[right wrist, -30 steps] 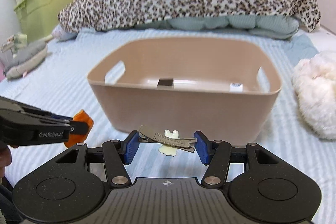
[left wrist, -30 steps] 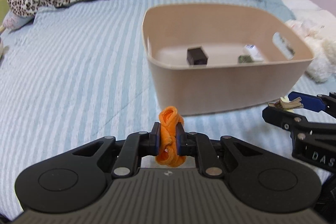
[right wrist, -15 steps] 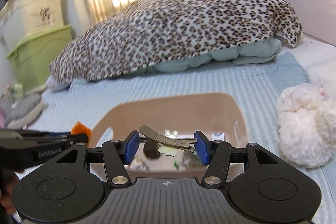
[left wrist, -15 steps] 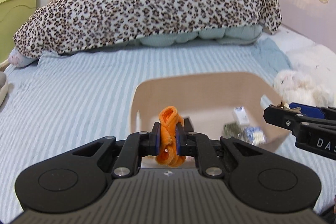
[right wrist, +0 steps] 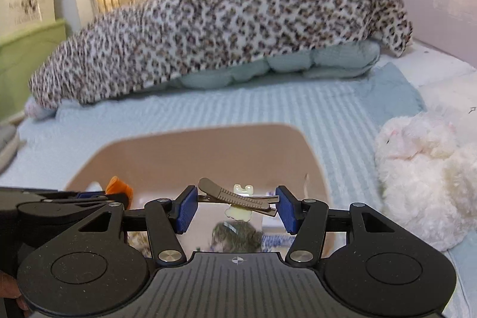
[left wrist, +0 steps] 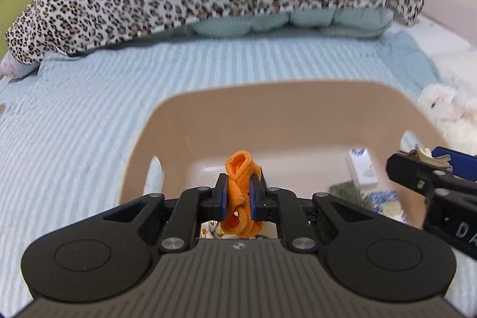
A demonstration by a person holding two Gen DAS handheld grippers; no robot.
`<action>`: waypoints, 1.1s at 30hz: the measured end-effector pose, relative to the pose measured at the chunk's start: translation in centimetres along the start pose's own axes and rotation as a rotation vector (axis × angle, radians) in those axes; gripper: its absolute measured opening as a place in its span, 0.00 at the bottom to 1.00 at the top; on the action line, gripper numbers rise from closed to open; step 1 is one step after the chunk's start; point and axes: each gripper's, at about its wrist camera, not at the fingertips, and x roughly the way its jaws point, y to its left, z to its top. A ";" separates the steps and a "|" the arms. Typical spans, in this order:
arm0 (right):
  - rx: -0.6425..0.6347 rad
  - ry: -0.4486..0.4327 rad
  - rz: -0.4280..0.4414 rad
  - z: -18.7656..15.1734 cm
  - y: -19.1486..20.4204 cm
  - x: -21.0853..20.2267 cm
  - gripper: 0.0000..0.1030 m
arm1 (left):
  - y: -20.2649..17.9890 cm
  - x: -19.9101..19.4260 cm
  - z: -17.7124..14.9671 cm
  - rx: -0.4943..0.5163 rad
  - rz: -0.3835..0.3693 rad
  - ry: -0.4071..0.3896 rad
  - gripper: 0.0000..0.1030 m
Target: Organize objects
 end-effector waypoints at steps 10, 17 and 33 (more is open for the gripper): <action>-0.090 0.101 -0.030 -1.8 1.8 1.9 0.58 | 0.5 0.8 -0.5 -0.015 0.011 0.085 0.32; -0.043 0.097 -0.010 -1.3 0.7 0.3 0.78 | 0.1 -1.9 0.3 -0.012 0.044 0.030 0.66; 0.001 0.092 -0.026 -1.5 -0.4 -6.3 0.92 | 1.3 -9.8 -1.5 -0.020 0.036 0.007 0.74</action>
